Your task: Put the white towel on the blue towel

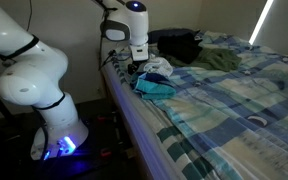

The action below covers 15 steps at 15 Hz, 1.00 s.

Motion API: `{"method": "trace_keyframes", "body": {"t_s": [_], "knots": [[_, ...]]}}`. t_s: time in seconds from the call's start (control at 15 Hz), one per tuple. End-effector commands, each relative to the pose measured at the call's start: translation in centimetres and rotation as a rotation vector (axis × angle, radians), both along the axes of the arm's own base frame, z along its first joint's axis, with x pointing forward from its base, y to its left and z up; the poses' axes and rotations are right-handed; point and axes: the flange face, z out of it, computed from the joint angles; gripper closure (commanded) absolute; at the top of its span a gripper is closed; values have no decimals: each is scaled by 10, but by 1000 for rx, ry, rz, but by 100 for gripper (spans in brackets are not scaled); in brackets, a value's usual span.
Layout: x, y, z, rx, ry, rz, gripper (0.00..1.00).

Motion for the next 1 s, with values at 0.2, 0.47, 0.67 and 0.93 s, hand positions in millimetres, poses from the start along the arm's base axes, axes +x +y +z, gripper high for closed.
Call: {"method": "trace_keyframes", "body": {"t_s": [0.2,0.47,0.67,0.93], "knots": [[-2,8,-23,46,45,-45,0],[0,8,-34,35,38,-48,0],[0,10,-38,14,10,-25,0],[1,19,-44,-16,-67,12,0]]}}
